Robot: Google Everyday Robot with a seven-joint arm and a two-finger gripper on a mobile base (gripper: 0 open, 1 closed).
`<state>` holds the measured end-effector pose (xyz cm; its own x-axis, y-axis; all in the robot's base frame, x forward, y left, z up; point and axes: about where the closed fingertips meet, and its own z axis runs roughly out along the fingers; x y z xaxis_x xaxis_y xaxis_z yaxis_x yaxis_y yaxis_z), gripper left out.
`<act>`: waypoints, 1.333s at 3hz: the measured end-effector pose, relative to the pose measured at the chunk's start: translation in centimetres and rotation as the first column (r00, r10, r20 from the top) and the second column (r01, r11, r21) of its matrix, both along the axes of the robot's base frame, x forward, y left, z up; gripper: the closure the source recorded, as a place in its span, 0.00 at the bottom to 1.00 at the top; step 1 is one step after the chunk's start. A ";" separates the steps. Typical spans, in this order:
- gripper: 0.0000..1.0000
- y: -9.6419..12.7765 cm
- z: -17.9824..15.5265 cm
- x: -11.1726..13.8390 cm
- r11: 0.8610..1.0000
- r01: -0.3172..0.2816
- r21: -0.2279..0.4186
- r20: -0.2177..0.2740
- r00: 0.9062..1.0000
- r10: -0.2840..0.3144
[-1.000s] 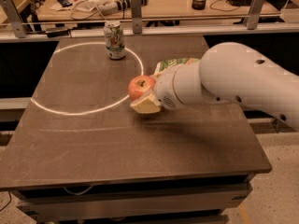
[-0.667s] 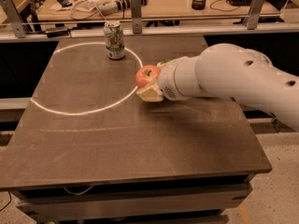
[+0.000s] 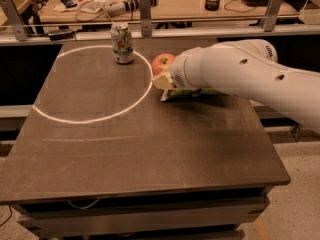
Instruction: Move apple near 7up can
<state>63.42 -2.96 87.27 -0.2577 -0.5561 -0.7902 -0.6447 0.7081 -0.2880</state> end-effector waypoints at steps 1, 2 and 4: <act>1.00 0.0 0.0 0.0 1.000 0.000 0.000 0.000 1.000 0.000; 1.00 -0.9 0.9 1.2 0.999 0.034 -0.006 0.020 0.999 -0.034; 1.00 -1.5 2.4 6.5 0.992 0.118 0.034 0.020 0.993 -0.119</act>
Offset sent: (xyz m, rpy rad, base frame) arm 0.0506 -0.0252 0.0309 -0.0273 -0.0750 -0.1490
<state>69.92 -4.46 89.63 -0.3026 -0.4960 -0.8139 -0.5494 0.7886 -0.2763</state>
